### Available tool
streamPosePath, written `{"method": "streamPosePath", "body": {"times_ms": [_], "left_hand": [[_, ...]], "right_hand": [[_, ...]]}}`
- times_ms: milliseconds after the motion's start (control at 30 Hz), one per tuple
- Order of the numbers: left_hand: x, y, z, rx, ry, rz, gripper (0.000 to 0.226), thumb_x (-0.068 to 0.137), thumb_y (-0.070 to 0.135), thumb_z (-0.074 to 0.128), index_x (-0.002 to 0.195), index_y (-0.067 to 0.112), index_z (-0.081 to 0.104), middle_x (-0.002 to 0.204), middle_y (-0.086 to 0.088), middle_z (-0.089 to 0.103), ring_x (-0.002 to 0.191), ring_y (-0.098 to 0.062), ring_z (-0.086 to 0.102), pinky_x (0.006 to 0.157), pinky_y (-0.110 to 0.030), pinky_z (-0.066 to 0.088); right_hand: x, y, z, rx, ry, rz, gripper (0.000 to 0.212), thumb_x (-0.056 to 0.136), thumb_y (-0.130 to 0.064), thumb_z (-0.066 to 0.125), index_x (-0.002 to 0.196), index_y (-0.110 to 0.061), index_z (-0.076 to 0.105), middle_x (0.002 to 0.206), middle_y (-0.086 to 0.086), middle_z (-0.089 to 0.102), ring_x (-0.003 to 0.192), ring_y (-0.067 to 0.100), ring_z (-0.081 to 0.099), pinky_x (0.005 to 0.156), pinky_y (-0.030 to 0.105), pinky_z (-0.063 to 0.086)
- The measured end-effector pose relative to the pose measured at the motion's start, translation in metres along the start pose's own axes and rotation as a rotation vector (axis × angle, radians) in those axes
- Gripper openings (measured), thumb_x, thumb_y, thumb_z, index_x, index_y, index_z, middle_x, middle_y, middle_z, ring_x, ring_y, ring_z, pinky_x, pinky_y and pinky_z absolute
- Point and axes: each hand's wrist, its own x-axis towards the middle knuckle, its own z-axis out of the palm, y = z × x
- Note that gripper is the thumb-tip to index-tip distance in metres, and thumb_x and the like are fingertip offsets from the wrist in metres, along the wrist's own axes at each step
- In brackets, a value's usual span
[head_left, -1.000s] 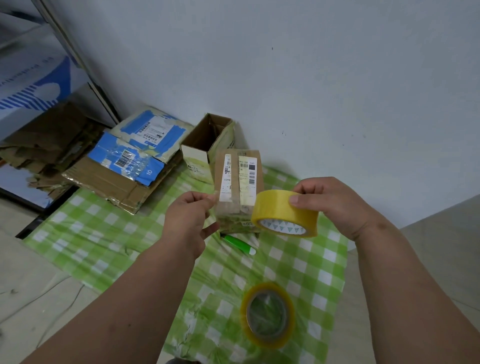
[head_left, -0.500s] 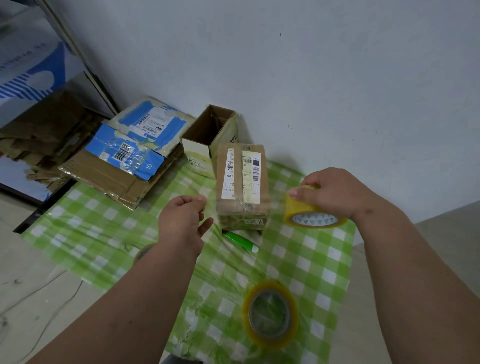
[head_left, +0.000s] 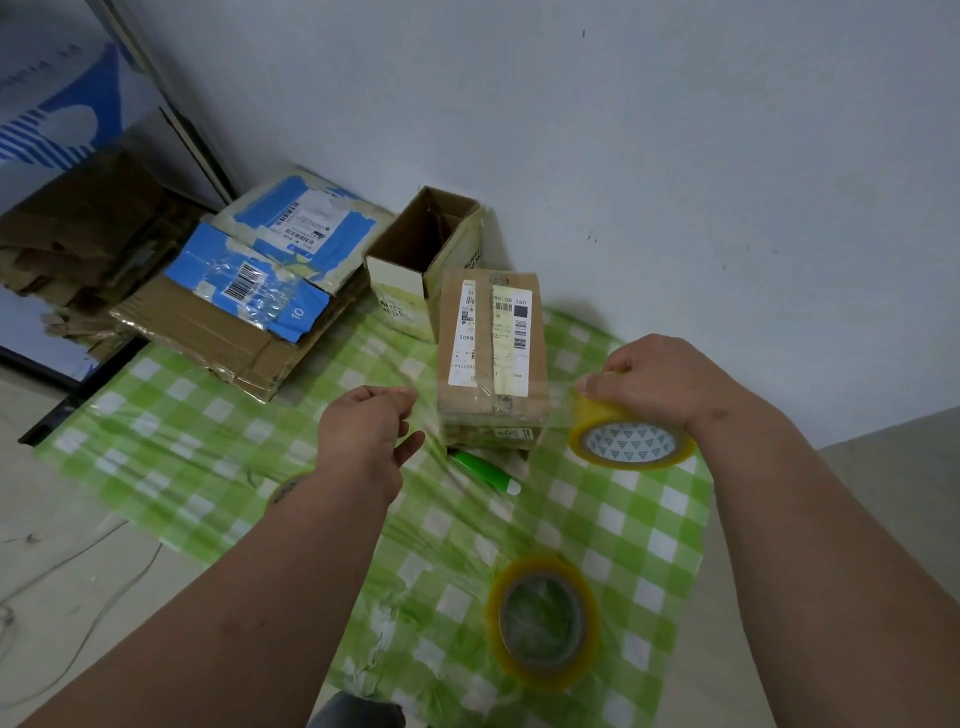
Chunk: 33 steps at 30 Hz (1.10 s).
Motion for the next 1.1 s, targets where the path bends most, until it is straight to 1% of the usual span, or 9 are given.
{"method": "streamPosePath", "body": {"times_ms": [133,333,500,633,733,833,900,1000,1100], "left_hand": [[0.004,-0.004,0.002,0.028,0.005,-0.016,0.010,0.087,0.010,0.072,0.083,0.011,0.063,0.083,-0.004,0.060,0.069,-0.014,0.051,0.064,-0.033,0.059],[0.010,-0.010,0.006,0.112,0.014,-0.011,0.006,0.086,0.010,0.073,0.084,0.009,0.067,0.087,-0.006,0.062,0.074,-0.016,0.053,0.069,-0.035,0.059],[0.009,-0.013,0.009,0.185,-0.014,-0.011,0.013,0.087,0.018,0.074,0.081,0.009,0.066,0.084,-0.006,0.062,0.077,-0.018,0.052,0.069,-0.036,0.058],[0.012,-0.008,0.008,0.243,-0.020,-0.020,0.018,0.085,0.023,0.076,0.093,0.009,0.067,0.097,-0.006,0.063,0.087,-0.018,0.054,0.072,-0.037,0.056],[0.015,-0.009,0.004,0.280,-0.015,-0.006,0.033,0.082,0.025,0.079,0.108,0.021,0.060,0.099,-0.001,0.057,0.088,-0.017,0.053,0.074,-0.036,0.052],[0.014,-0.014,0.004,0.290,-0.005,0.073,0.018,0.085,0.014,0.073,0.093,0.021,0.059,0.085,-0.002,0.055,0.070,-0.013,0.048,0.066,-0.032,0.050],[0.013,-0.016,0.005,0.318,-0.017,0.172,0.014,0.087,0.007,0.066,0.082,0.018,0.060,0.082,-0.003,0.059,0.065,-0.014,0.050,0.060,-0.028,0.047],[0.009,-0.013,0.005,0.473,-0.022,0.352,0.019,0.089,0.009,0.062,0.076,0.023,0.064,0.077,0.002,0.065,0.064,-0.011,0.055,0.054,-0.023,0.043],[0.003,-0.012,0.000,0.585,-0.042,0.464,0.024,0.090,0.015,0.060,0.074,0.032,0.065,0.071,0.011,0.067,0.062,-0.006,0.059,0.053,-0.024,0.043]], "right_hand": [[0.006,0.005,0.012,-0.085,-0.017,0.033,0.040,0.081,-0.062,0.058,0.075,-0.025,0.070,0.080,-0.006,0.062,0.075,0.012,0.056,0.071,0.035,0.049],[0.015,0.006,0.035,-0.172,-0.001,0.051,0.048,0.082,-0.066,0.050,0.069,-0.023,0.063,0.074,-0.007,0.057,0.068,0.007,0.047,0.077,0.036,0.038],[0.021,-0.001,0.049,-0.191,0.055,0.044,0.041,0.080,-0.064,0.048,0.070,-0.026,0.061,0.074,-0.009,0.057,0.069,0.004,0.045,0.081,0.040,0.028],[0.021,-0.005,0.052,-0.148,0.049,0.066,0.031,0.079,-0.060,0.052,0.077,-0.030,0.061,0.076,-0.015,0.055,0.073,0.008,0.047,0.082,0.039,0.026],[0.021,-0.010,0.053,-0.115,0.031,0.073,0.021,0.080,-0.055,0.054,0.081,-0.034,0.058,0.077,-0.020,0.050,0.083,0.014,0.048,0.085,0.041,0.028],[0.020,-0.016,0.054,-0.064,0.027,0.067,0.014,0.080,-0.047,0.056,0.088,-0.036,0.057,0.079,-0.021,0.050,0.086,0.014,0.050,0.092,0.042,0.030],[0.019,-0.019,0.058,-0.020,0.056,0.041,0.014,0.078,-0.040,0.058,0.091,-0.035,0.053,0.083,-0.018,0.051,0.088,0.014,0.052,0.101,0.044,0.029],[0.015,-0.022,0.067,0.031,0.144,-0.046,0.016,0.080,-0.025,0.059,0.078,-0.032,0.045,0.088,-0.014,0.048,0.089,0.013,0.050,0.116,0.047,0.018],[0.009,-0.022,0.076,0.052,0.148,-0.090,0.022,0.082,-0.017,0.054,0.070,-0.033,0.044,0.088,-0.013,0.048,0.091,0.011,0.048,0.119,0.050,0.010]]}}
